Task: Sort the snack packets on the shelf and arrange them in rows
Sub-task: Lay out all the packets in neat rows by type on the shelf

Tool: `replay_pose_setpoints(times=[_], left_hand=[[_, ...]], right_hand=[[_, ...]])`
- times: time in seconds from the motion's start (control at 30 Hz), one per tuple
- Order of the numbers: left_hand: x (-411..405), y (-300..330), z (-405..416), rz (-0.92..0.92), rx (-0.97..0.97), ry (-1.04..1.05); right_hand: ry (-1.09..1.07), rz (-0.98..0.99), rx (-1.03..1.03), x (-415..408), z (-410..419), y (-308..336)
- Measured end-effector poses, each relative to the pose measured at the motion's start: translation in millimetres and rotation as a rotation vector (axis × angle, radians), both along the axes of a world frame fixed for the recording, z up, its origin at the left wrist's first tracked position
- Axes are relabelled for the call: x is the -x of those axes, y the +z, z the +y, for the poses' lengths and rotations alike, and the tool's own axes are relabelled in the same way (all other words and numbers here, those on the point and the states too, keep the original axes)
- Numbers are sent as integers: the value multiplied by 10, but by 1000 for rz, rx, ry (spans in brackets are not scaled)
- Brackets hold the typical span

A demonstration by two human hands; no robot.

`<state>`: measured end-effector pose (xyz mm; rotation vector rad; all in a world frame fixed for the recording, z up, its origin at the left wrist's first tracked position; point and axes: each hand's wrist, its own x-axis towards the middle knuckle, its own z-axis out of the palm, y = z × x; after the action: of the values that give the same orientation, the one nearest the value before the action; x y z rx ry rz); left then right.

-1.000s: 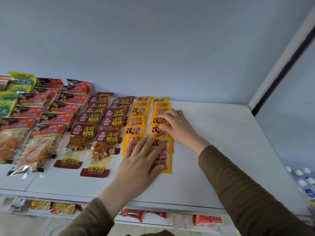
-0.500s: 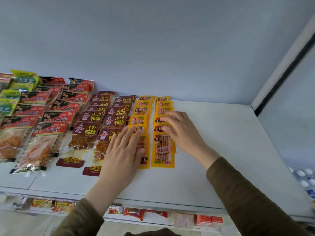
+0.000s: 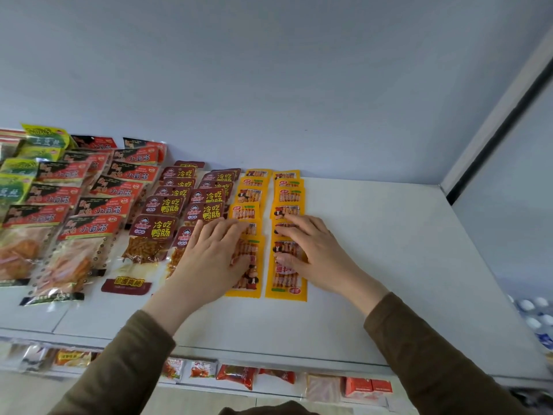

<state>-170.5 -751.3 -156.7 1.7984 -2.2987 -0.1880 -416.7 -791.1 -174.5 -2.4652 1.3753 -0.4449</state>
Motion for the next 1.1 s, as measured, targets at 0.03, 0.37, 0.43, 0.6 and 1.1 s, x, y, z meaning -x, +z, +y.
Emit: replay_pose_setpoints(times=[0.03,0.37,0.43,0.6,1.1], left_hand=[[13,14,-70,22,16,22],[77,-137,-326,-166,-16,-26],[67,-122,-326,-152,-32,-53],[76,-51,-433,-81,14,-40],[88,-21,-1299,-29,-9,-30]], right_hand=[[-8,-15,9,-6,-13,3],[-31,65,-60,-37,-93,-78],[-32,56,-59,-35,-102,-85],[-65,-22,-48,-42,-117,-83],[-244,-79,28,-267,-678,-23]])
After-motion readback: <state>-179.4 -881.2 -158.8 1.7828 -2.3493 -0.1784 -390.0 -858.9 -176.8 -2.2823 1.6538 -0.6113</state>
